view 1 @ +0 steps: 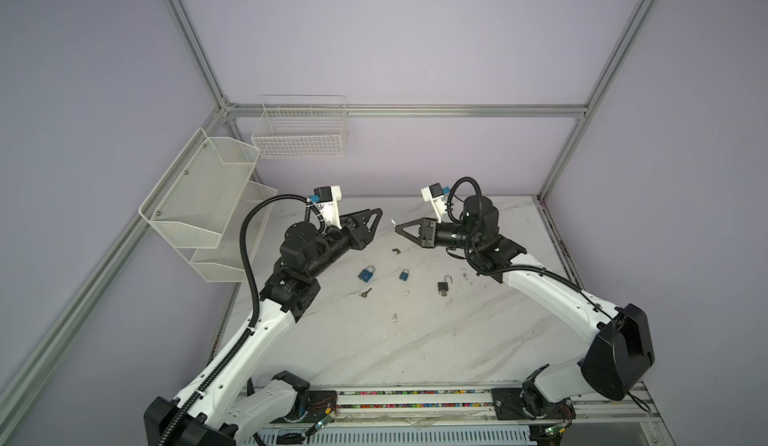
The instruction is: Unlock with the key
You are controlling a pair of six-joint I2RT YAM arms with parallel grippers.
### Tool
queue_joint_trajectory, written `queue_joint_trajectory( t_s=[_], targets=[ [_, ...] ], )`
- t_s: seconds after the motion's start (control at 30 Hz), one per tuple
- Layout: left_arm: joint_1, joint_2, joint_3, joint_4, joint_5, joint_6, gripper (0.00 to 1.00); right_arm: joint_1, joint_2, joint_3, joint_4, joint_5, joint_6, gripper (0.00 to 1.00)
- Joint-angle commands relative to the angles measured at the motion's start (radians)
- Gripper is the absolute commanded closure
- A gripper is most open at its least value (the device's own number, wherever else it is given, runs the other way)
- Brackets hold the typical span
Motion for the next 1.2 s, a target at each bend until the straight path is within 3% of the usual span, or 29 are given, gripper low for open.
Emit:
queue_joint_trajectory(
  t_s=[0.0,0.27,0.53,0.73,1.03,1.17],
  targets=[
    [0.006,-0.003,0.074,-0.112,-0.068,0.049,0.48,-0.032,-0.068,-0.057,-0.117,0.109,-0.115,1.0],
    [-0.052,0.119,0.081,-0.301,-0.142,0.082,0.41,-0.07,-0.15,-0.231,-0.226,0.258,-0.16,1.0],
    [-0.182,0.354,0.155,-0.43,-0.269,0.192,0.39,-0.107,-0.152,-0.387,-0.197,0.193,-0.14,1.0],
    [-0.261,0.619,0.326,-0.531,-0.392,0.293,0.37,-0.117,-0.122,-0.422,-0.19,0.18,-0.15,1.0],
    [-0.295,0.92,0.56,-0.665,-0.483,0.358,0.36,-0.163,-0.125,-0.441,-0.213,0.202,-0.111,1.0],
    [-0.306,0.991,0.616,-0.711,-0.52,0.372,0.36,-0.179,-0.139,-0.45,-0.201,0.177,-0.118,1.0]
  ],
)
